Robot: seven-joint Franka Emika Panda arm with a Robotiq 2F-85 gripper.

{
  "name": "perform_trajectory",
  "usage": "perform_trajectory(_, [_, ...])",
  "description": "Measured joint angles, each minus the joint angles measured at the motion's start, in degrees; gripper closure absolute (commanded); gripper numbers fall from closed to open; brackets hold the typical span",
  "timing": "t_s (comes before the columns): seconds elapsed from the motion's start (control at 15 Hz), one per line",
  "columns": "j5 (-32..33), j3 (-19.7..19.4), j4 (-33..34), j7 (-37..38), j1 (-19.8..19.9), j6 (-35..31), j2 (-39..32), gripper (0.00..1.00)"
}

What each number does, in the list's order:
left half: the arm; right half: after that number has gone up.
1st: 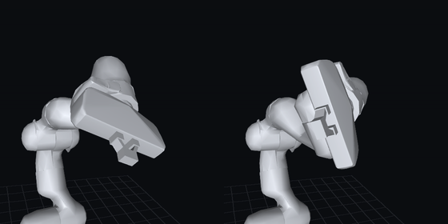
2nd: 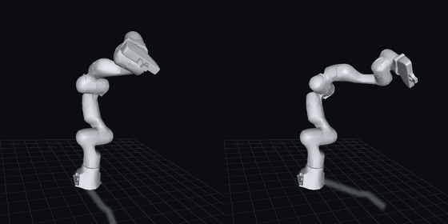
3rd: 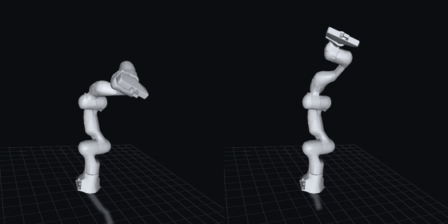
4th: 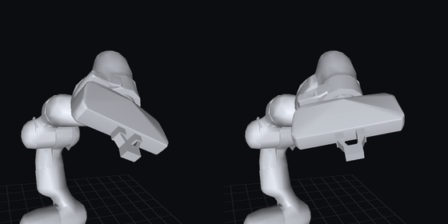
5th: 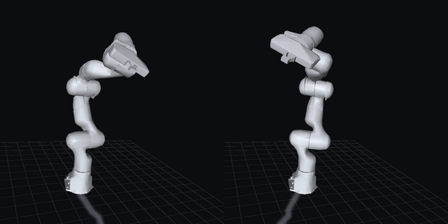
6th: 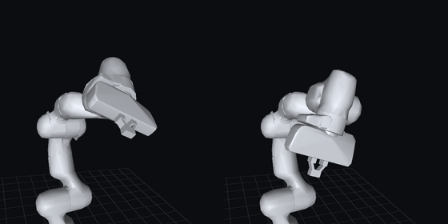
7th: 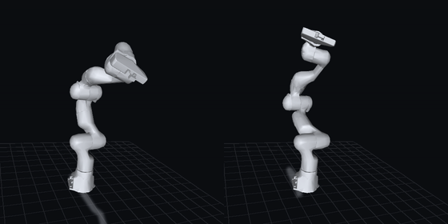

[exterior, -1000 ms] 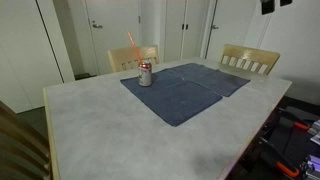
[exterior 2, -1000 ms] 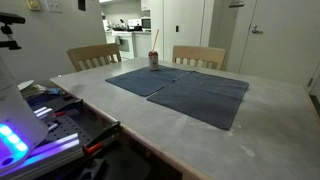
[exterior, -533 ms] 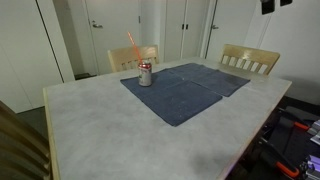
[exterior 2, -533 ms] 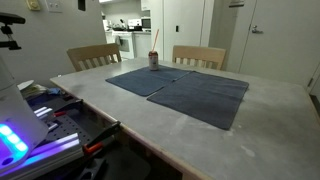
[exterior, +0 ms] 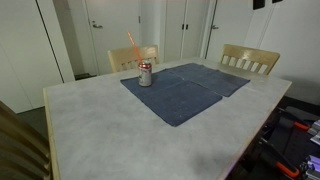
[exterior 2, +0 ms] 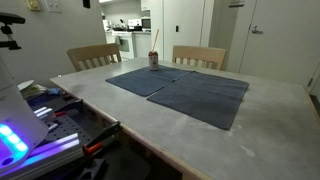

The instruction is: Take the straw out of the can and put it on the mat

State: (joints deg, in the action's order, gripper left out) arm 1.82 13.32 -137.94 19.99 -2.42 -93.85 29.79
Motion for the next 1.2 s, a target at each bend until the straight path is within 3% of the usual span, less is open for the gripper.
perform_trajectory(0.4, [2.57,-0.27,3.8,-0.07,0.01,-3.32,-2.39,0.0])
perform_trajectory(1.2, [7.02,-1.25,15.08,-0.07,-0.03,-9.57,-14.1,0.0])
